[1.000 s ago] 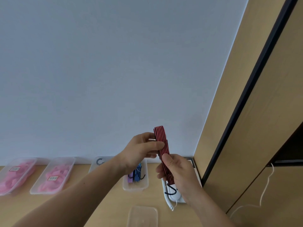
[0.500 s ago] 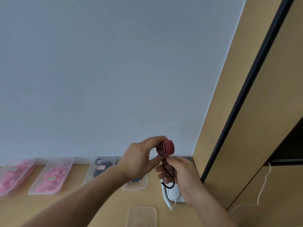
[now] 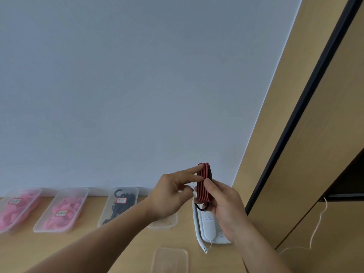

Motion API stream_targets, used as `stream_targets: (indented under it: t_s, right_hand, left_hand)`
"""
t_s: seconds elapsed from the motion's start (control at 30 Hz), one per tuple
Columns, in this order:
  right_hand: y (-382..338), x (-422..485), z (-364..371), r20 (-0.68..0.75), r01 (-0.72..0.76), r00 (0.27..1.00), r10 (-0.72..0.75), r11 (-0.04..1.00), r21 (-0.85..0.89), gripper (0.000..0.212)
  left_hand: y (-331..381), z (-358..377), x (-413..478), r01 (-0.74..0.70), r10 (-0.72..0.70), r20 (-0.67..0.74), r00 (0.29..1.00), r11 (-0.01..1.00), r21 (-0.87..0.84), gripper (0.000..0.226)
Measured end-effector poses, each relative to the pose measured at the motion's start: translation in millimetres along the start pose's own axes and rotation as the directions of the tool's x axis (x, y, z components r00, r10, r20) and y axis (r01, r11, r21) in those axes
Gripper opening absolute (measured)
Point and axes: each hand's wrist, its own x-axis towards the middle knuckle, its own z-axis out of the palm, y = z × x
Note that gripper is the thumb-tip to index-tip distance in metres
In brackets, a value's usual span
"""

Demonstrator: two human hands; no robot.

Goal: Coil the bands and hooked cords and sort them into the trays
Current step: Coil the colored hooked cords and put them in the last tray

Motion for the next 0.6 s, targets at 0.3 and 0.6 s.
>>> stream_targets:
  t_s: [0.3, 0.6]
  right_hand:
    - [15.1, 17.1, 31.4, 0.153, 0.278, 0.959, -0.239, 0.689, -0.669, 0.046]
    - [29.1, 51.3, 62.4, 0.182, 0.204, 0.977, -0.108, 0.703, -0.681, 0.038]
  left_hand:
    - [-4.0, -21.8, 3.3, 0.494, -0.536, -0.066, 0.842, 0.814, -0.305, 0.032]
    - [-48.9, -58.7, -28.7, 0.523, -0.610, 0.113, 0.785, 0.553, -0.649, 0.037]
